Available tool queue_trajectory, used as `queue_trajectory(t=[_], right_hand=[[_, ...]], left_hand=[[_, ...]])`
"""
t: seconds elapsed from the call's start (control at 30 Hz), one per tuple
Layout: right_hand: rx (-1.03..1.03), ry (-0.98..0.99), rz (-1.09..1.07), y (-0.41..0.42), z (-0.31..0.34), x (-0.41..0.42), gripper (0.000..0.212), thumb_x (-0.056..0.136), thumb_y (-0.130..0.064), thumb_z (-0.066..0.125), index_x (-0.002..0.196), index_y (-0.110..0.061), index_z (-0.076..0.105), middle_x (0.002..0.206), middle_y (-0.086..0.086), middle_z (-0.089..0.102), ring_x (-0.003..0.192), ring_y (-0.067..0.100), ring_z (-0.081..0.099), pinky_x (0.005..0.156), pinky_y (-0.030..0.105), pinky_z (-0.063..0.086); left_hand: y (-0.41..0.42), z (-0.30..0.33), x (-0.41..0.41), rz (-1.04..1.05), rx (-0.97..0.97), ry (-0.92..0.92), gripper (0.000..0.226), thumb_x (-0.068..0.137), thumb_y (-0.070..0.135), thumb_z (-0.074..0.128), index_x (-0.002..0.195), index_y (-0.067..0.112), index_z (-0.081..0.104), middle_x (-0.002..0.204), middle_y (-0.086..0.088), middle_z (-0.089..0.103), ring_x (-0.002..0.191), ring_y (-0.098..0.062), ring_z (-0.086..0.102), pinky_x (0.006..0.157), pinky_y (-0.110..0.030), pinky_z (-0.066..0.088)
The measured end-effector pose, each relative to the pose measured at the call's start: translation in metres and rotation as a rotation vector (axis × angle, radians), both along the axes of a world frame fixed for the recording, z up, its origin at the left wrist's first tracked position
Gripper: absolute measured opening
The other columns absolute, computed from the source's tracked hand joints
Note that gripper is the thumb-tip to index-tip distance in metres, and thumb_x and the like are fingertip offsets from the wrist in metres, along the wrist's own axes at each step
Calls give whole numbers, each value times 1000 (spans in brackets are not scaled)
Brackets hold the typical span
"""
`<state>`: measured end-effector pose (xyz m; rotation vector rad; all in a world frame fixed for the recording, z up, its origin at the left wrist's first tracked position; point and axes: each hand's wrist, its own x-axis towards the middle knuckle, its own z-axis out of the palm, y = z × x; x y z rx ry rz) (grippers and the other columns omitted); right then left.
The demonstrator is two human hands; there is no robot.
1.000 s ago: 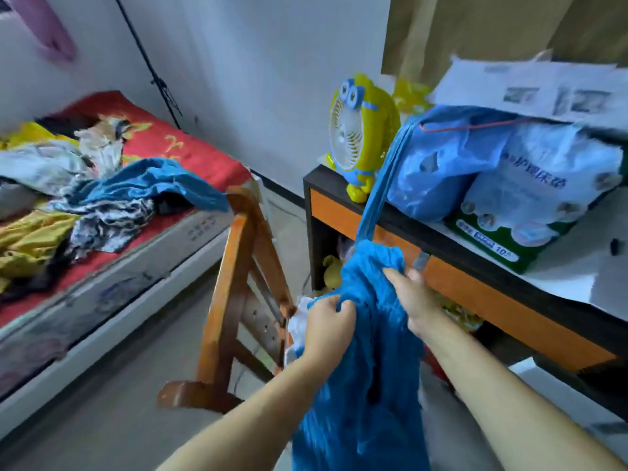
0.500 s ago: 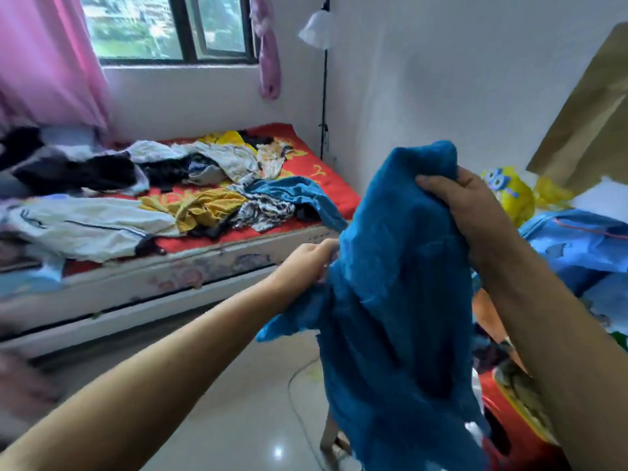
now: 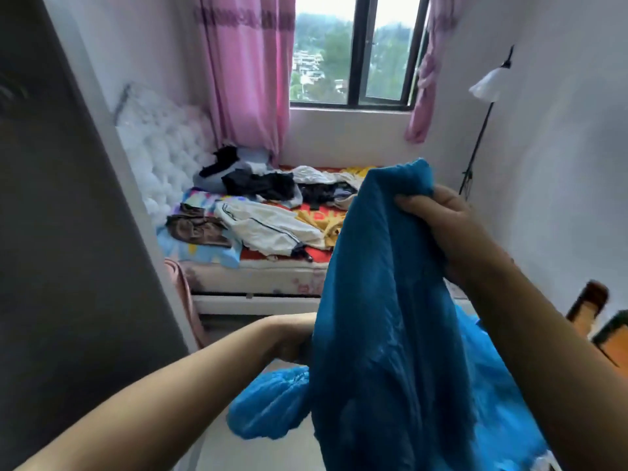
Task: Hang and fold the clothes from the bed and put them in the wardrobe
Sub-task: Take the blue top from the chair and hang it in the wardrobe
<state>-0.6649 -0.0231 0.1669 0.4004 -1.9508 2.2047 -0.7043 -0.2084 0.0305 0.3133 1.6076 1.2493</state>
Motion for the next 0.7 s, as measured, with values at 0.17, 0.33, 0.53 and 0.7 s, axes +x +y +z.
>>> queue_trajectory(t=[0.17, 0.33, 0.53, 0.7], right_hand=[[-46, -112, 250, -56, -20, -36, 21, 73, -6, 61, 73, -19, 77, 76, 2, 72, 69, 12, 69, 64, 23, 57], [-218, -373, 538, -70, -61, -78, 30, 70, -15, 72, 100, -12, 73, 101, 11, 71, 91, 23, 70, 76, 34, 58], [-167, -831, 638, -119, -116, -134, 67, 81, -60, 54, 122, -7, 64, 119, 13, 67, 100, 24, 67, 85, 36, 55], [150, -775, 779, -175, -120, -193, 38, 82, -35, 63, 118, -22, 67, 126, 7, 64, 111, 24, 64, 99, 39, 48]], left_hand=[[-57, 5, -12, 525, 383, -233, 35, 89, 24, 48, 75, 9, 77, 78, -6, 74, 68, -15, 71, 67, -25, 58], [-135, 18, -55, 1060, 598, -203, 50, 97, 27, 40, 72, 2, 75, 74, -15, 73, 65, -25, 71, 57, -30, 59], [-208, 48, -89, 1144, 738, -123, 68, 96, 53, 34, 95, -3, 73, 98, -22, 71, 88, -30, 70, 80, -38, 56], [-237, 63, -100, 1204, 518, -20, 23, 82, 18, 55, 93, 4, 69, 89, -15, 70, 78, -23, 67, 81, -32, 55]])
